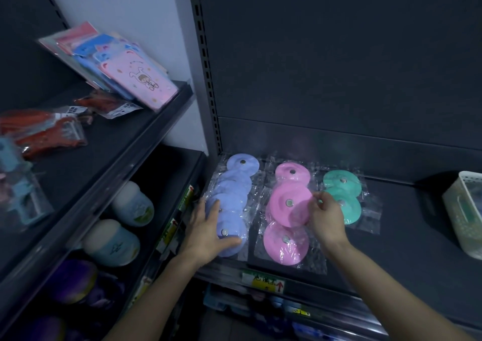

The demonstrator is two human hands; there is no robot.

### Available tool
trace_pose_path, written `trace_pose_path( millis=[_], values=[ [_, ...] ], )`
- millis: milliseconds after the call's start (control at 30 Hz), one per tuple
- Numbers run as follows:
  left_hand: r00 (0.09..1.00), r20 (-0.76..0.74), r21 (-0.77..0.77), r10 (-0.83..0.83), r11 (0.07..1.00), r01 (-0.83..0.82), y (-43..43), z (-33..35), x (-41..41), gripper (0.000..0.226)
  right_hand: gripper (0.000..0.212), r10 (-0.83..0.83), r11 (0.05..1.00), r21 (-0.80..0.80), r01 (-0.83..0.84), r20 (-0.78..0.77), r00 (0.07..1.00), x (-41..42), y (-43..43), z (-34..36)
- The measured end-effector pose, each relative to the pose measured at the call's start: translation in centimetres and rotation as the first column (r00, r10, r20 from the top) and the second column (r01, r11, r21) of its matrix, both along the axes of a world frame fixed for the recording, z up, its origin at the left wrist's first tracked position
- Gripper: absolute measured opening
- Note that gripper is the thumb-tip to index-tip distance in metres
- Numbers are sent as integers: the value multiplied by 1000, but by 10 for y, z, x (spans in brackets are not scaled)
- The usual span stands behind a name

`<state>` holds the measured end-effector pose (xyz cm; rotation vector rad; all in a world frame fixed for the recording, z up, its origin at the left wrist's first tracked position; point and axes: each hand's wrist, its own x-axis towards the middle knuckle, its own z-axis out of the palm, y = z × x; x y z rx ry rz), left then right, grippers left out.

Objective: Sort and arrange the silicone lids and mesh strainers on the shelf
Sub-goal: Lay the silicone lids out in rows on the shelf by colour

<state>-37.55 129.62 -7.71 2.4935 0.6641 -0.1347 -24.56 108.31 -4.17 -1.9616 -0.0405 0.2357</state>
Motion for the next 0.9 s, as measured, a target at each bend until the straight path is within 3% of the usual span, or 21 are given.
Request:
trace_pose_path(
  millis=[167,300,533,700,833,900],
  values=[
    [1000,-12,150,5,989,-3,1,0,-2,105,50,52,998,13,-53,86,995,-1,4,5],
    [997,-71,289,5,957,15,-2,3,-3,107,54,51,998,34,-54,67,996,-4,11,13],
    [993,-89,276,-80,956,102,8,6,-8,110,43,48,999,20,-48,-28,998,0,7,4],
    [984,-17,222,-176,959,176,0,11,-1,116,40,25,999,40,-23,-34,999,1,3,4],
    [954,-118,304,-276,905,299,-13,7,10,88,39,-23,999,43,25,-46,999,7,-2,-1],
    [960,-103,337,-259,900,278,-19,11,15,74,35,-48,997,56,51,-50,998,10,-7,-1]
  ],
)
